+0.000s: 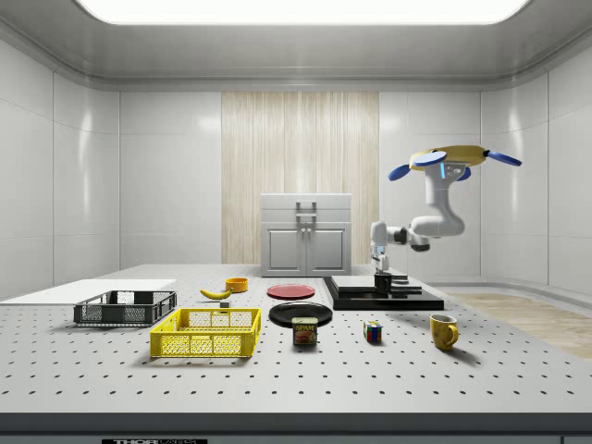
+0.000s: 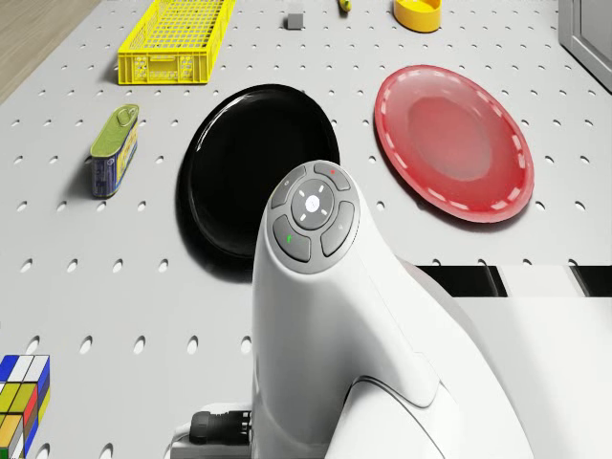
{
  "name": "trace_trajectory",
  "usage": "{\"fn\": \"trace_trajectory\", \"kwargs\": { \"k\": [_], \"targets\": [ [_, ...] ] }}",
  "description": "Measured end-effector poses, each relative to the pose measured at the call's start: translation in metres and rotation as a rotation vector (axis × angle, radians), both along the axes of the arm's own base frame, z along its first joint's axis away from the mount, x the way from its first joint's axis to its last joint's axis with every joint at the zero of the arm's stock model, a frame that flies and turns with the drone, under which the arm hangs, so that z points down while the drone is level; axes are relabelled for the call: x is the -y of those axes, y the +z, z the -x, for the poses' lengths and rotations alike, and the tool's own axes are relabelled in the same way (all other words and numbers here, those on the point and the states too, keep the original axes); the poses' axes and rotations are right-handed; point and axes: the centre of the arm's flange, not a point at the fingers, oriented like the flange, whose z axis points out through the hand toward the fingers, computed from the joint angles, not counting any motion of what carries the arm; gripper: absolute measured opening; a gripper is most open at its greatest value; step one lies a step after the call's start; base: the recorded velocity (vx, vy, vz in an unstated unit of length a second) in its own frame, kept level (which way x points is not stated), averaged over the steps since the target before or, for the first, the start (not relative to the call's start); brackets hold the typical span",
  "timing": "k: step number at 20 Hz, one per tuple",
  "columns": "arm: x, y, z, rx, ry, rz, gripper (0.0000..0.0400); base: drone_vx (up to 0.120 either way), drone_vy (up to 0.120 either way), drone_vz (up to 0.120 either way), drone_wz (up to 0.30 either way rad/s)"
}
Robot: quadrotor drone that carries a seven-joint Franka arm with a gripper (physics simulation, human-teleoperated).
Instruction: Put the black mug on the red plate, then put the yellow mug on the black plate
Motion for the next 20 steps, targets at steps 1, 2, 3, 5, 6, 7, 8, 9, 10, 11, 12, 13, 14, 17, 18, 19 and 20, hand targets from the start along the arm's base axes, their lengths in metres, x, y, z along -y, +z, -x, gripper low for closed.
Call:
{"fn": "trace_trajectory", "kwargs": {
  "k": [1, 2, 3, 5, 6, 7, 8, 9, 10, 11, 12, 13, 14, 17, 18, 19, 20],
  "targets": [
    [0.0000, -0.0001, 0.0000, 0.000, 0.000, 0.000, 0.0110, 0.120, -0.120, 0.000, 0.000],
    [0.0000, -0.0002, 0.0000, 0.000, 0.000, 0.000, 0.0110, 0.120, -0.120, 0.000, 0.000],
    [0.0000, -0.0002, 0.0000, 0.000, 0.000, 0.000, 0.0110, 0.120, -0.120, 0.000, 0.000],
    [0.0000, -0.0003, 0.0000, 0.000, 0.000, 0.000, 0.0110, 0.120, -0.120, 0.000, 0.000],
    [0.0000, -0.0003, 0.0000, 0.000, 0.000, 0.000, 0.0110, 0.120, -0.120, 0.000, 0.000],
    [0.0000, -0.0004, 0.0000, 0.000, 0.000, 0.000, 0.0110, 0.120, -0.120, 0.000, 0.000],
    [0.0000, -0.0004, 0.0000, 0.000, 0.000, 0.000, 0.0110, 0.120, -0.120, 0.000, 0.000],
    [0.0000, -0.0004, 0.0000, 0.000, 0.000, 0.000, 0.0110, 0.120, -0.120, 0.000, 0.000],
    [0.0000, -0.0004, 0.0000, 0.000, 0.000, 0.000, 0.0110, 0.120, -0.120, 0.000, 0.000],
    [0.0000, -0.0004, 0.0000, 0.000, 0.000, 0.000, 0.0110, 0.120, -0.120, 0.000, 0.000],
    [0.0000, -0.0004, 0.0000, 0.000, 0.000, 0.000, 0.0110, 0.120, -0.120, 0.000, 0.000],
    [0.0000, -0.0004, 0.0000, 0.000, 0.000, 0.000, 0.0110, 0.120, -0.120, 0.000, 0.000],
    [0.0000, -0.0004, 0.0000, 0.000, 0.000, 0.000, 0.0110, 0.120, -0.120, 0.000, 0.000],
    [0.0000, -0.0004, 0.0000, 0.000, 0.000, 0.000, 0.0110, 0.120, -0.120, 0.000, 0.000],
    [0.0000, -0.0004, 0.0000, 0.000, 0.000, 0.000, 0.0110, 0.120, -0.120, 0.000, 0.000],
    [0.0000, -0.0004, 0.0000, 0.000, 0.000, 0.000, 0.0110, 0.120, -0.120, 0.000, 0.000],
    [0.0000, -0.0004, 0.0000, 0.000, 0.000, 0.000, 0.0110, 0.120, -0.120, 0.000, 0.000]
  ]
}}
